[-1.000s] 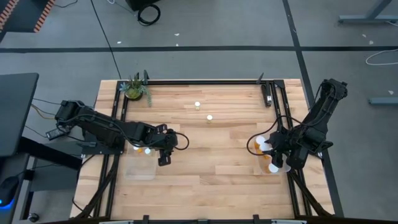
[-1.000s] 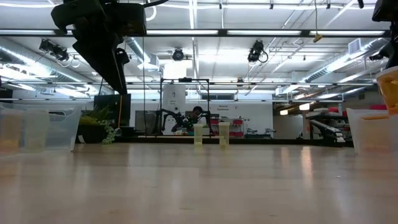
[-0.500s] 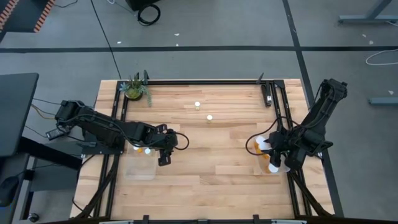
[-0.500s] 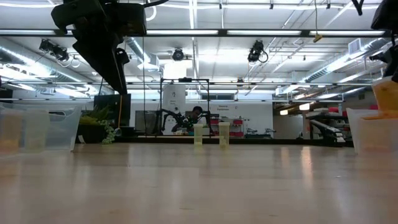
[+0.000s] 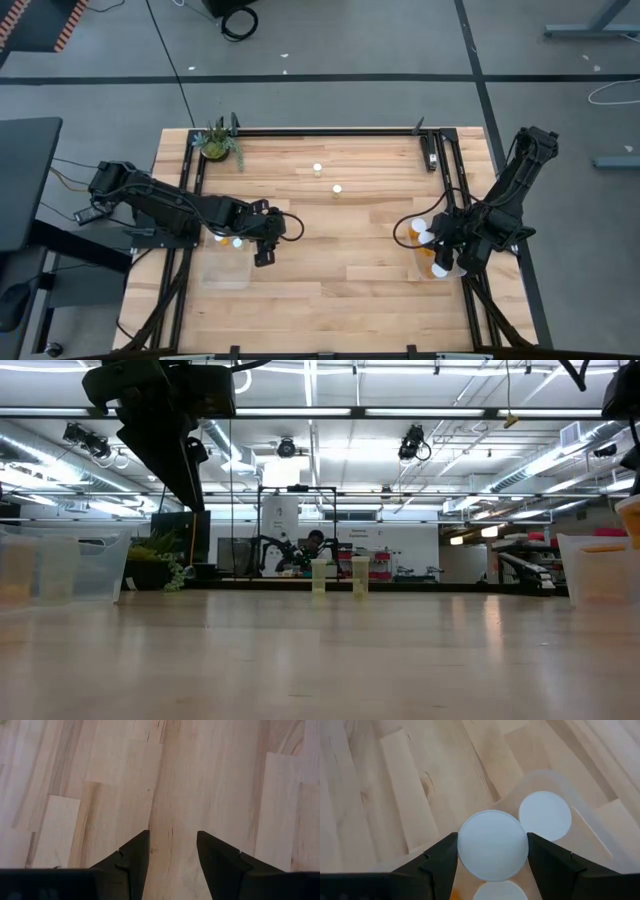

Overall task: Pick and place medicine bottles into bin by pill shape (circle, oval)
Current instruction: Put the big yellow pill bottle into the right transparent bin

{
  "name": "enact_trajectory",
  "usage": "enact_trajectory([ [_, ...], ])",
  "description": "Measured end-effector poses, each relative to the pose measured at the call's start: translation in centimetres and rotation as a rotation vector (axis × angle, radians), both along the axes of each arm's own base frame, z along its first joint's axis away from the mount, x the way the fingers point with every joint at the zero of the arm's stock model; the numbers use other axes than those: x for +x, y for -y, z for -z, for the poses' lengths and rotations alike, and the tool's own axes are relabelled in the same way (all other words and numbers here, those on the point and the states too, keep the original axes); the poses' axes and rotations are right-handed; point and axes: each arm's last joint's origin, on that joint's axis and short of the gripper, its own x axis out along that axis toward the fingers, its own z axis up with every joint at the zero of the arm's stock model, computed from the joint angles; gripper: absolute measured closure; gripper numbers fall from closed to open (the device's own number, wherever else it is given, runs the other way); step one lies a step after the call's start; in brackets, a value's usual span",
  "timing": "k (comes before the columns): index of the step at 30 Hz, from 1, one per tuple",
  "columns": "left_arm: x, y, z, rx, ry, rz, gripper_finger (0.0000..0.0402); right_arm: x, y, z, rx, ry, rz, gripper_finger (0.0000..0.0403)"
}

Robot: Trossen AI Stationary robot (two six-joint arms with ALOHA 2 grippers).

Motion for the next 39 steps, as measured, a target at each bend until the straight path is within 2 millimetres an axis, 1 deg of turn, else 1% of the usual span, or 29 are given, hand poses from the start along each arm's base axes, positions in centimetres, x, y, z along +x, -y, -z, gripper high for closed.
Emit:
enact_trajectory([
  [10,0.0,0.0,0.0,-0.001,0.000,0.000,0.0230,-0.1,-0.1,0.1,0.041,-0.048,0.002,0.0175],
  [18,0.0,0.0,0.0,-0.001,-0.001,0.000,0.0230,0.0,-0.1,0.1,0.020,-0.019,0.010,0.0175],
  [20,0.0,0.0,0.0,-0.001,-0.001,0.000,0.0230,0.0,0.0,0.5,0.014,-0.012,0.012,0.0175],
  [25,0.0,0.0,0.0,-0.001,-0.001,0.000,0.0230,0.0,-0.1,2.5,0.034,-0.002,0.011,0.0175],
  [28,0.0,0.0,0.0,-0.001,-0.001,0.001,0.0230,0.1,-0.2,3.4,0.059,0.015,0.011,0.0175],
  [33,0.0,0.0,0.0,-0.001,-0.001,0.001,0.0230,0.1,-0.2,3.7,0.059,0.039,0.016,0.0173],
  [39,0.0,0.0,0.0,-0.001,0.000,0.001,0.0230,0.1,-0.1,3.8,0.052,0.029,0.014,0.0153],
])
